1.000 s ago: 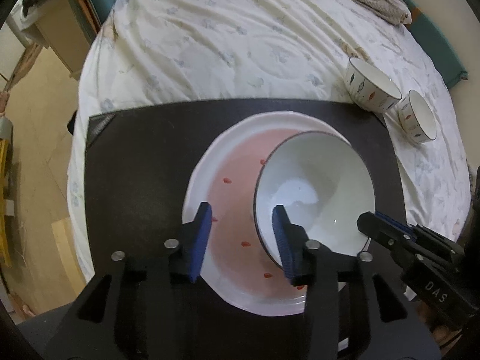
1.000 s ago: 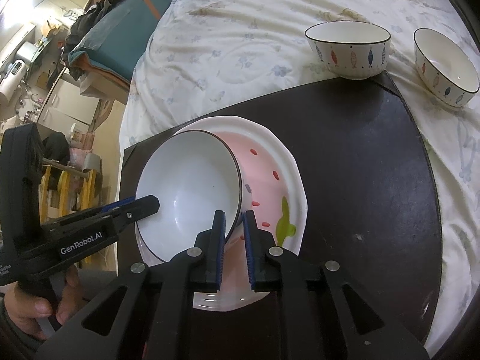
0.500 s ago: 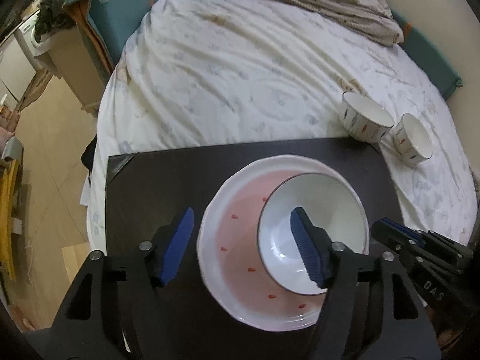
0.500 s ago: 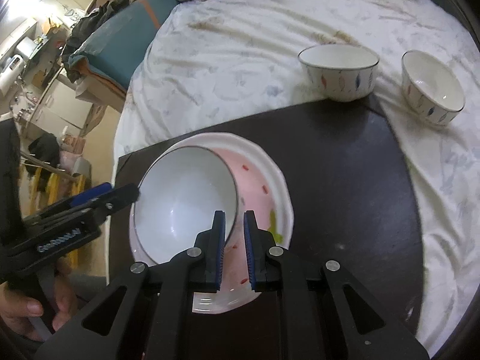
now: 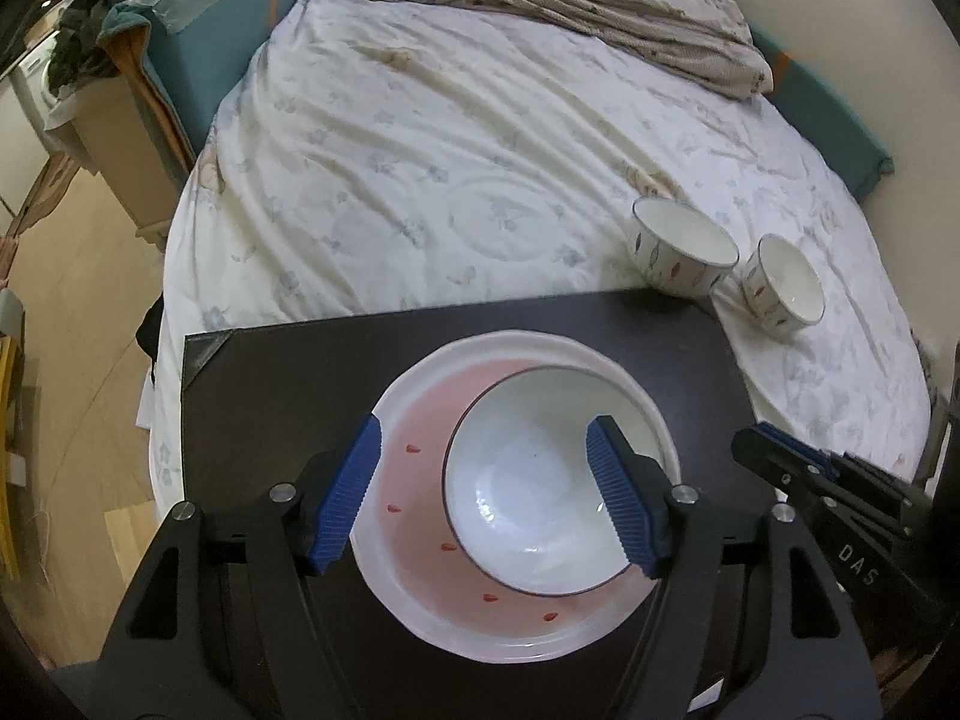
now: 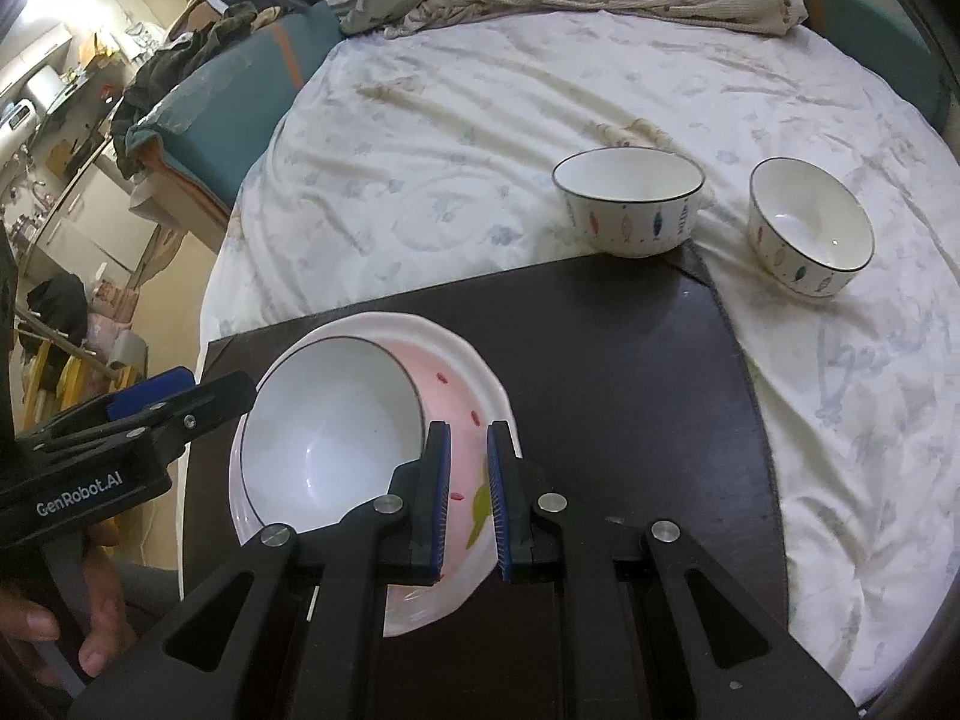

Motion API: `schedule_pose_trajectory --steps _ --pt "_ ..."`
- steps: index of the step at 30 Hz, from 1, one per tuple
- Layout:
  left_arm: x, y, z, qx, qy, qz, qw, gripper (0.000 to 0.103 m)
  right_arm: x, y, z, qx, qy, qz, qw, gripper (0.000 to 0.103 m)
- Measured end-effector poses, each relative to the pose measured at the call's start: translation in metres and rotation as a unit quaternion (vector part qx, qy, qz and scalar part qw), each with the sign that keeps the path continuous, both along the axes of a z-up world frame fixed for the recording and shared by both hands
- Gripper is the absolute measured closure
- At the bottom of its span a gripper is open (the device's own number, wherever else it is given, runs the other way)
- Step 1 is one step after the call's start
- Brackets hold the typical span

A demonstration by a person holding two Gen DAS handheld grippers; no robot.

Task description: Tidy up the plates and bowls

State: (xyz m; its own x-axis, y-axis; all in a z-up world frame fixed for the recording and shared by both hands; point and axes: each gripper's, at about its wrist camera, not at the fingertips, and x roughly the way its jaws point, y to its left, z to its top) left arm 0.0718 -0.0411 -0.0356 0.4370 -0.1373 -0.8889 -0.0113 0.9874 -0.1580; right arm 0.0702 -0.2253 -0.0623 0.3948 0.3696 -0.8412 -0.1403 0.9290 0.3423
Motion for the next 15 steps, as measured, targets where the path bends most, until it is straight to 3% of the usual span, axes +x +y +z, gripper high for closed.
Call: schedule_pose_trajectory --steps 6,8,9,10,15 --pt "0.005 -0.021 0.016 0.004 -0.012 -0.005 0.9999 0.035 0.004 -0.024 0.004 0.005 0.006 -0.024 1.0 0.083" --pt "0.01 -0.032 0.018 0.009 -0.002 -0.005 0.9999 0.035 0.004 -0.038 0.004 0.012 0.006 -0.038 0.999 0.058" --pt "0.012 -0.037 0.019 0.008 0.0 -0.006 1.0 0.035 0.003 -0.045 0.005 0.015 0.002 -0.048 0.999 0.031" --pt "0.013 -0.043 0.02 0.007 0.001 -0.008 0.9999 0.035 0.002 -0.056 0.008 0.02 -0.007 -0.061 0.998 0.022" --pt "0.021 -0.079 0.025 0.027 0.008 -0.025 0.9993 0.035 0.003 -0.1 0.02 0.031 -0.015 -0.101 0.994 0.022"
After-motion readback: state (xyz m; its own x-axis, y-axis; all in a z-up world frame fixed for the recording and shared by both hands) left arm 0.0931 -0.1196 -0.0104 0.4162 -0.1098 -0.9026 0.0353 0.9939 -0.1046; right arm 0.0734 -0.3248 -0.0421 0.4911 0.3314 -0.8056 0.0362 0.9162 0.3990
